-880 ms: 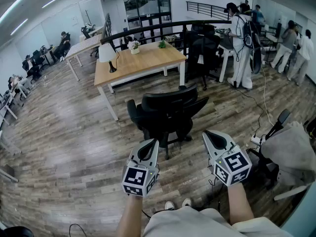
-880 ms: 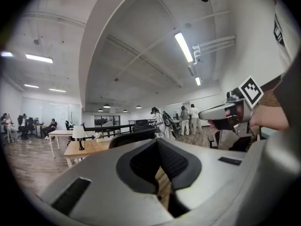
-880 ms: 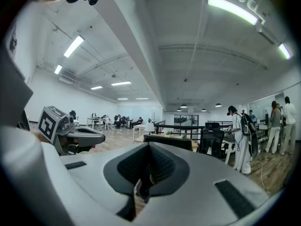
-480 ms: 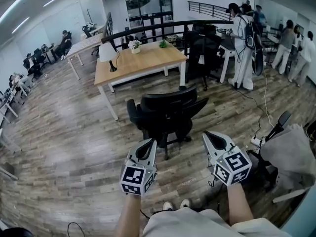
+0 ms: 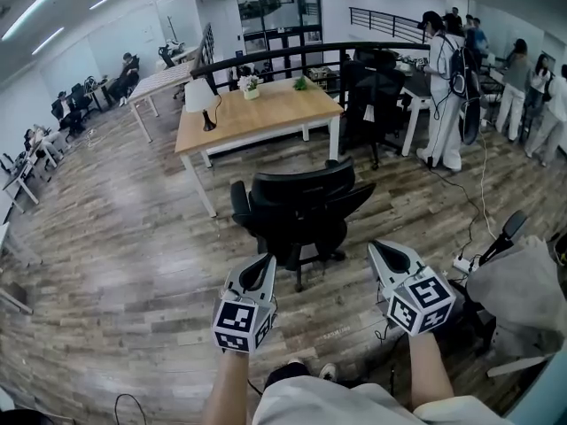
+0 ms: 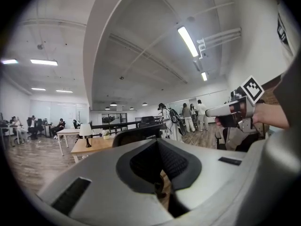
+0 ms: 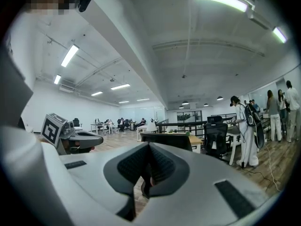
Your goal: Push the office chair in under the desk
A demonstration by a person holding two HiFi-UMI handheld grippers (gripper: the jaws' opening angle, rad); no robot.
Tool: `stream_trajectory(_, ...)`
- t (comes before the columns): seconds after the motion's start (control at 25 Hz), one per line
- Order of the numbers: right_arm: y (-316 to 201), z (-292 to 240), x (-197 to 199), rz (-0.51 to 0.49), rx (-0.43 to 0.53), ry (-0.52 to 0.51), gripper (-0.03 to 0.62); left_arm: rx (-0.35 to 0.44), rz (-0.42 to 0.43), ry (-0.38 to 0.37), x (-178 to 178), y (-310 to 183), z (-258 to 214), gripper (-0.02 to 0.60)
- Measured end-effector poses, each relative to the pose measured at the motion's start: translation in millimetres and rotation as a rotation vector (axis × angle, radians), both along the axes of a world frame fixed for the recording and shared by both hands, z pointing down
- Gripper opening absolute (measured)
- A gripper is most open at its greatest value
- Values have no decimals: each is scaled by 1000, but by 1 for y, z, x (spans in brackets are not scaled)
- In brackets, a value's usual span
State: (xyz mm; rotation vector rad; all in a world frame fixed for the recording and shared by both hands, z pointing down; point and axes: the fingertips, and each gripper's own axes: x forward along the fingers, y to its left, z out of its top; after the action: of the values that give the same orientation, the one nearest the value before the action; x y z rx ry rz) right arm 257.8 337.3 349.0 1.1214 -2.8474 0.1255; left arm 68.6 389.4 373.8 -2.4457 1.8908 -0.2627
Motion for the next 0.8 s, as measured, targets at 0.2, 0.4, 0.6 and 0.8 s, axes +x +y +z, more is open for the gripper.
stream_trajectory(0.2, -7, 6, 2, -31, 5, 32, 17, 2, -10, 7, 2, -8, 2, 8)
stream_trajectory(0.4, -24, 12, 3, -10, 25, 46, 17, 5, -12, 15, -1, -26, 9, 8)
stream_trajectory(0.6, -52, 14, -1, 6, 42, 88, 17, -1, -22, 29, -9, -52, 15, 8)
stream_trajectory(0.8, -92, 16, -5, 22, 11, 70, 18, -8, -37, 27, -23, -87, 17, 6)
